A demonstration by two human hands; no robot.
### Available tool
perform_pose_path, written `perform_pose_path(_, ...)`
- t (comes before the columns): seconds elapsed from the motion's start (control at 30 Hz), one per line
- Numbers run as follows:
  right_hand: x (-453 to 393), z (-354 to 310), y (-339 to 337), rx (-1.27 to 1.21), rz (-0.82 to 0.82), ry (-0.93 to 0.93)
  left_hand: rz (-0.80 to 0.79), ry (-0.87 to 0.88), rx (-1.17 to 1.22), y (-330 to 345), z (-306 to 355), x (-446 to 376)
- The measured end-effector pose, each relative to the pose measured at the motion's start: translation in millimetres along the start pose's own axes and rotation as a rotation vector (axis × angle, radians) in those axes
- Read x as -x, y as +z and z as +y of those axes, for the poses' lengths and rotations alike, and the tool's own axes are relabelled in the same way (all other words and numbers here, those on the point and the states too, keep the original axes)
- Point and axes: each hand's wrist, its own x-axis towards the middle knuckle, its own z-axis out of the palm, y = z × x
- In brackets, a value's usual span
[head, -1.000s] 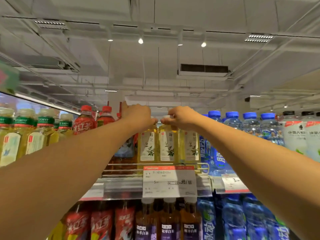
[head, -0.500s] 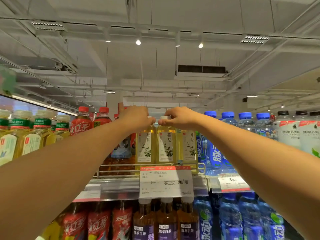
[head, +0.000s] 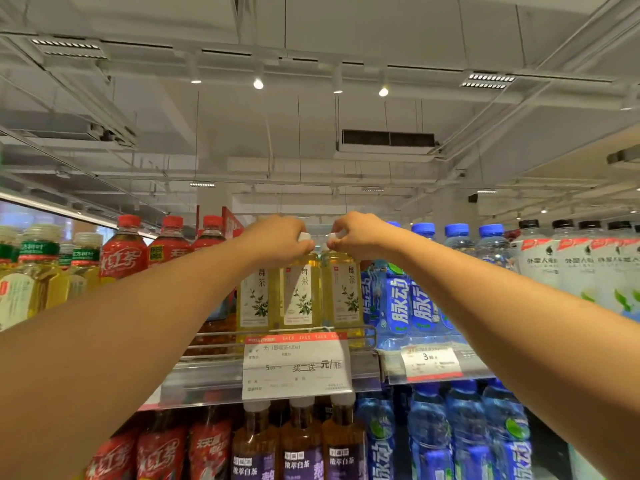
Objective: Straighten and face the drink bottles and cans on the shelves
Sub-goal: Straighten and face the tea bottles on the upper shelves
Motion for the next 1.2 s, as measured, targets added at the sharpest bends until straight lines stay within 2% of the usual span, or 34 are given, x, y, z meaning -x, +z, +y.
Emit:
perform_pose_path(0.43, 12, 3, 15, -0.204, 0.135, 0.049, 0.014, -0.052, -0.059, 0, 5, 5)
perform_pose_path(0.5, 18, 6, 23, -0.196, 0.158, 0.063, 0.087, -0.039, -0.065, 0, 7, 15)
perform_pose_path(0.67, 43, 15, 50, -0.058, 0.348, 0.035, 0.453, -0.030, -0.006, 1, -3, 60)
perform_pose_path(0.73, 48, 17, 57, 0.005, 0.403, 0.022, 0.501, -0.098, 0.022, 3, -12, 78)
perform_pose_path(0.9, 53, 13, 61, 0.065, 0.484, 0.013, 0.369, -0.303, 0.067, 15, -32, 111)
perform_pose_path(1.03, 63, 16, 61, 0.098, 0.548, 0.056, 0.245, -0.361, 0.082, 28, -33, 124)
perform_pose_path(1.2, 81, 11, 71, 0.151, 0.470, 0.122, 0.126, -0.388, 0.179, 42, -33, 124)
